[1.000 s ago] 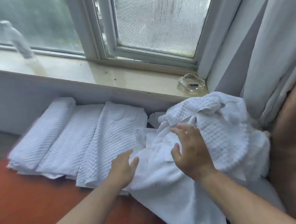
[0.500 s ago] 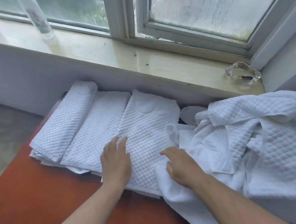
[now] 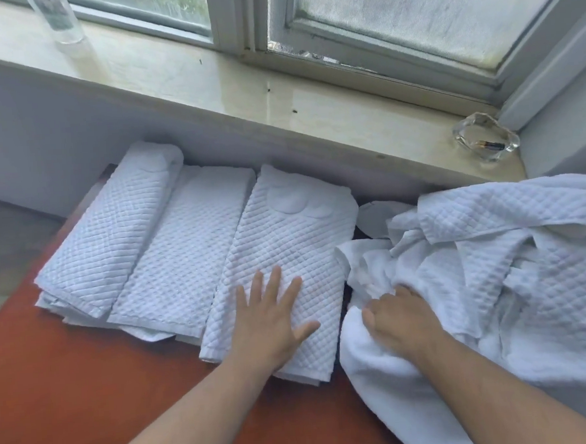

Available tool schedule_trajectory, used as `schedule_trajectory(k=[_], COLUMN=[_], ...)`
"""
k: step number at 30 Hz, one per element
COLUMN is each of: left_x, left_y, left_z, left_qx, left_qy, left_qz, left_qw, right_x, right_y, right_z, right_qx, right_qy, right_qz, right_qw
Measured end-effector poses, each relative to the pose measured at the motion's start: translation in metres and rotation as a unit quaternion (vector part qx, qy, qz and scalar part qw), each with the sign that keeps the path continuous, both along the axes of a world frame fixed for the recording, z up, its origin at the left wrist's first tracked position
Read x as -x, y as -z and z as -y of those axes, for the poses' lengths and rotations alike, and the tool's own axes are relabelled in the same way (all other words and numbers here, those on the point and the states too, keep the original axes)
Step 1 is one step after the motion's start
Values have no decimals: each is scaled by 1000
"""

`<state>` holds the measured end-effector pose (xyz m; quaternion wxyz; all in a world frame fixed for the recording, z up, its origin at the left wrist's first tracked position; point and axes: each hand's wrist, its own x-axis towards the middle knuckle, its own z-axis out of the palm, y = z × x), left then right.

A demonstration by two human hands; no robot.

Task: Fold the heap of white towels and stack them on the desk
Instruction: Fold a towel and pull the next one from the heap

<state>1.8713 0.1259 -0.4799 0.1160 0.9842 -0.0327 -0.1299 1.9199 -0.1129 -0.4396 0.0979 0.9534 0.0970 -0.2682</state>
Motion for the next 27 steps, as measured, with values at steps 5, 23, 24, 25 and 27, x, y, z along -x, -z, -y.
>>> schedule_trajectory(k=[5, 23, 24, 25, 27], left_x=[-7, 37, 45, 52, 67], left_y=[15, -121, -127, -134, -144], left_z=[-9, 131, 143, 154, 175], left_qx=[-41, 62, 68, 73, 81], left_qy=[8, -1, 1, 6, 18], left_qz=[-43, 19, 25, 29, 35], left_qw=[998, 998, 997, 997, 996], right_x=[4, 85, 92, 98, 110], right_y=[8, -126, -132, -137, -142], right_z=[20, 115, 126, 137, 158], right_qx=[2, -371, -380, -385, -390], right_qy=[-51, 128, 123, 119, 119], right_qz=[11, 165, 186, 208, 249], right_qw=[999, 905, 898, 891, 878])
